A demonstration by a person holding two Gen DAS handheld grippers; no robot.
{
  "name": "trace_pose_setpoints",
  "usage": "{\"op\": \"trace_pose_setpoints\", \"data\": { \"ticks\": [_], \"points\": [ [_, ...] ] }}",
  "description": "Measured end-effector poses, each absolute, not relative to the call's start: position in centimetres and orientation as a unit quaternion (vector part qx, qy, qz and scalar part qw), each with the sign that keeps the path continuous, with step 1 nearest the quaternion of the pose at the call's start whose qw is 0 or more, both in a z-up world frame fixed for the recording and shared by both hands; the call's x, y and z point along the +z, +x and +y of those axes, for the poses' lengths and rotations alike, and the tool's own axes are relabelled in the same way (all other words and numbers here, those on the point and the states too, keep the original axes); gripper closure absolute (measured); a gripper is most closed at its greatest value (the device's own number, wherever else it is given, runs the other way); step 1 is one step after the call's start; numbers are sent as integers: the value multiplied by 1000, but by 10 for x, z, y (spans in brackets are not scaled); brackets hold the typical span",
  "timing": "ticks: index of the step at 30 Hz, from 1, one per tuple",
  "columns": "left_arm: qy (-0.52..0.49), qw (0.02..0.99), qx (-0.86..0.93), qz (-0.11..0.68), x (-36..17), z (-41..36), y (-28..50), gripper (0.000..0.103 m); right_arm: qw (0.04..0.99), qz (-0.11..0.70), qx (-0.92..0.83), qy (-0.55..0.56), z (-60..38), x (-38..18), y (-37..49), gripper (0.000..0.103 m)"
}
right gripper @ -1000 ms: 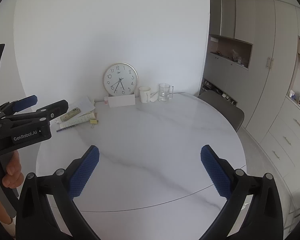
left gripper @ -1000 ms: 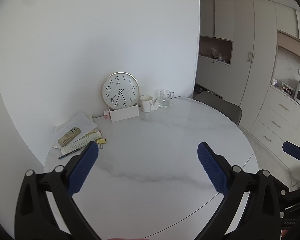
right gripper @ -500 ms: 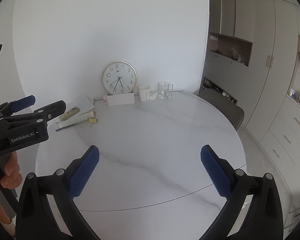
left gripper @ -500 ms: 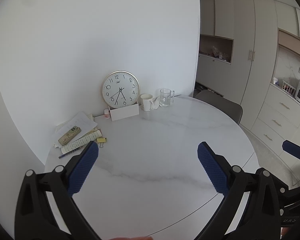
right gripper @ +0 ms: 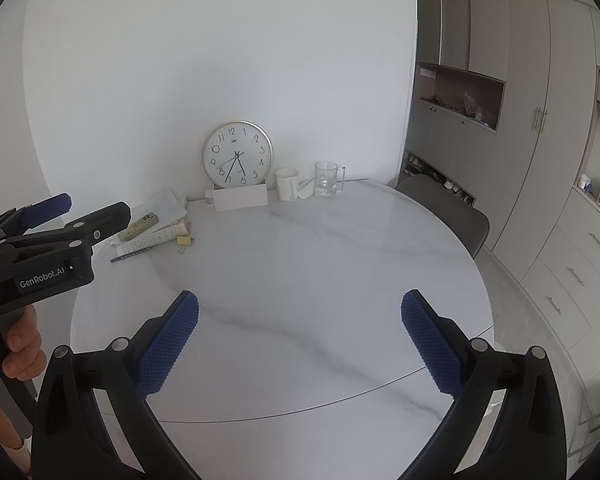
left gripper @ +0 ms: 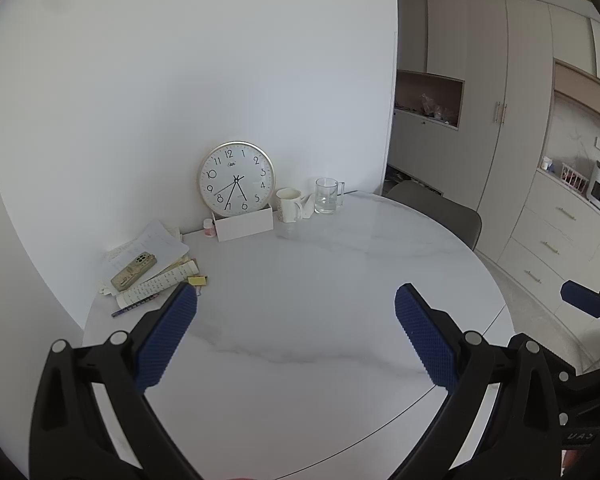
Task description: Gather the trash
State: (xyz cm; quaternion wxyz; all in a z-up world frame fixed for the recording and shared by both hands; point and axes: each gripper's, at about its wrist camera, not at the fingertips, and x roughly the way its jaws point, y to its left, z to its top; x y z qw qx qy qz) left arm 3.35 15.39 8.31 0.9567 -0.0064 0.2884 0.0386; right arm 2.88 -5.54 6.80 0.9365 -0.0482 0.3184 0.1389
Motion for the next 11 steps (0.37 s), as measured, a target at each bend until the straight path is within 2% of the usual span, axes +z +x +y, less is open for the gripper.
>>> {"op": "trace_pose_setpoints", "data": {
  "ticks": [11],
  "points": [
    [2,955,34,296,82,149,38,8,936,321,136,-47,-56,64,32,2]
  ]
}}
